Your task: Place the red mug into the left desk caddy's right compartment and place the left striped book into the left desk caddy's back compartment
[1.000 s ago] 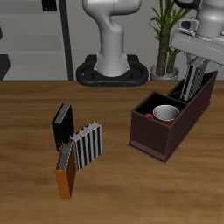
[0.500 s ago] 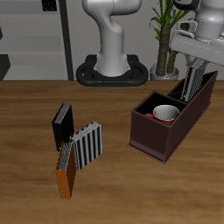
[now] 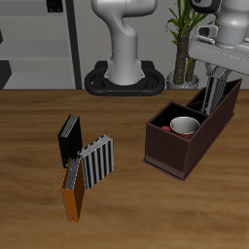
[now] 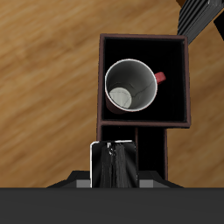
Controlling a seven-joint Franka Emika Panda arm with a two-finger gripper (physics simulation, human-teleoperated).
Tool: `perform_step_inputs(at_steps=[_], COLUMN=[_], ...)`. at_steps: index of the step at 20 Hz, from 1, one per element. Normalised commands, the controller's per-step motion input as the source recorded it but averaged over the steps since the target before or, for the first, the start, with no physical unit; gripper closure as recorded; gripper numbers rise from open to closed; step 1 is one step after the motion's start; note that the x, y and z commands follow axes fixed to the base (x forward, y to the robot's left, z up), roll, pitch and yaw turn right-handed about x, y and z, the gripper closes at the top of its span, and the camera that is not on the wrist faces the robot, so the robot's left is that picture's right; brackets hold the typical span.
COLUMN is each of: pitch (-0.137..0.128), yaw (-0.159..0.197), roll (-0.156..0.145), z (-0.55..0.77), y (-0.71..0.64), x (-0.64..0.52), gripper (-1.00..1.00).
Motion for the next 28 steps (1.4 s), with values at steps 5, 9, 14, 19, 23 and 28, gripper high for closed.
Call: perform_step_inputs(at_steps=[5,9,14,19,23,28], pitch=[-0.054,-0.075,-0.041,-0.074,0.000,0.005], yaw=[0.027,0.053,-0.001,0.034,-0.035,-0.005], roll=[0.014,0.005,0.009,0.014,-0.028,-0.001], z=[0.03,0.02,0.13,0.21,0.06,-0.04], y=[0.04,0.03,0.00,0.01,-0.14,-0.04], x=[-0.08,-0.11,-0.11,-0.13,0.03,0.02], gripper=[1.00,1.00,1.00,1.00,1.00,1.00])
